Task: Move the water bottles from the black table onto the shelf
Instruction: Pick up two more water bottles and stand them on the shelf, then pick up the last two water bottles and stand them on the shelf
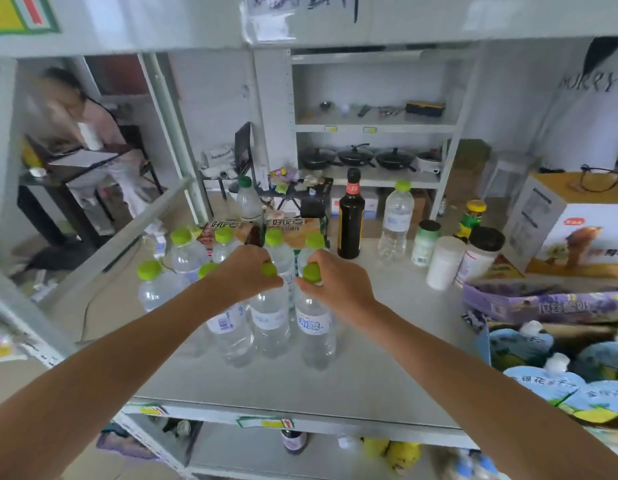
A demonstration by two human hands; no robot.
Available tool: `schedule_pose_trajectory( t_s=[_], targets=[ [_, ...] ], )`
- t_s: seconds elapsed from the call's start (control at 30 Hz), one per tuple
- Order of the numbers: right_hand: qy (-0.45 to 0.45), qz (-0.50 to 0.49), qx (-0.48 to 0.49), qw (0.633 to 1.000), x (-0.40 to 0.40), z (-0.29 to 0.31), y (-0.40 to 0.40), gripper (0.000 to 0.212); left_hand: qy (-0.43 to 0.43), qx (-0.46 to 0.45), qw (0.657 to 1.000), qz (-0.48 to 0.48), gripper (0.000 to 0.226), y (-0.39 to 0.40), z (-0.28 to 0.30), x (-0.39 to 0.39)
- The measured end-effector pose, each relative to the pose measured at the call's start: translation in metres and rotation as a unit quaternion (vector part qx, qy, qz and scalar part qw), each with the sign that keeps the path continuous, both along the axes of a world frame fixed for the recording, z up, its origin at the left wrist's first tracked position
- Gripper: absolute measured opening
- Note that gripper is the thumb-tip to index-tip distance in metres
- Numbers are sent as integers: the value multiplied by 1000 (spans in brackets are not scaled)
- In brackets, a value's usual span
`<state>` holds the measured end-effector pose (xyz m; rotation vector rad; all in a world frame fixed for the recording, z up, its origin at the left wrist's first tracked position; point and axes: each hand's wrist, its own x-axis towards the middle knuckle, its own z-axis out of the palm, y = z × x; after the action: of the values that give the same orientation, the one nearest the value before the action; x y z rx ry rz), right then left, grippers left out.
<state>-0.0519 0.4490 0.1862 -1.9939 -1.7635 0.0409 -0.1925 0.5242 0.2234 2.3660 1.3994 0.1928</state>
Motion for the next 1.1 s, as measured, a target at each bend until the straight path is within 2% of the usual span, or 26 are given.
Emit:
schedule_pose_trajectory(
  t_s=[0.1,0.13,0.2,0.33,0.43,0.53,0.63,0.8,0.87,0.93,1.03,1.1],
  targets=[
    [47,-9,-26,999,-2,-3,2,45,25,9,999,-18,20,6,2,-1],
    [58,-13,-38,998,-3,-4,0,47,47,19,998,-31,25,7,2,-3],
    [73,-22,-60,995,-5,-5,-4,52,95,38,993,-54,36,8,3,-6],
    [113,-56,-103,987,-5,-14,-24,68,155,86,980,-95,39,9,1,-13],
    [127,-97,-123,979,-1,-30,-54,66,187,134,969,-89,42,2,-1,-12],
    [135,-145,-138,971,8,-45,-92,63,141,202,966,-76,44,-16,2,4],
    [160,-202,-131,957,29,-49,-132,60,43,220,965,-134,43,-34,7,40],
    [215,-325,-107,915,82,-43,-213,53,-43,160,938,-305,42,-102,-4,129],
    [228,-375,-92,894,105,-41,-252,54,-35,144,920,-362,45,-142,-14,161],
    [230,-424,-80,872,128,-42,-298,55,-30,123,898,-422,59,-181,-24,193],
    [233,-503,-78,828,160,-52,-379,57,18,99,871,-482,40,-238,-43,245],
    [247,-549,-77,795,177,-62,-436,55,45,85,853,-514,39,-277,-59,281]
  ],
)
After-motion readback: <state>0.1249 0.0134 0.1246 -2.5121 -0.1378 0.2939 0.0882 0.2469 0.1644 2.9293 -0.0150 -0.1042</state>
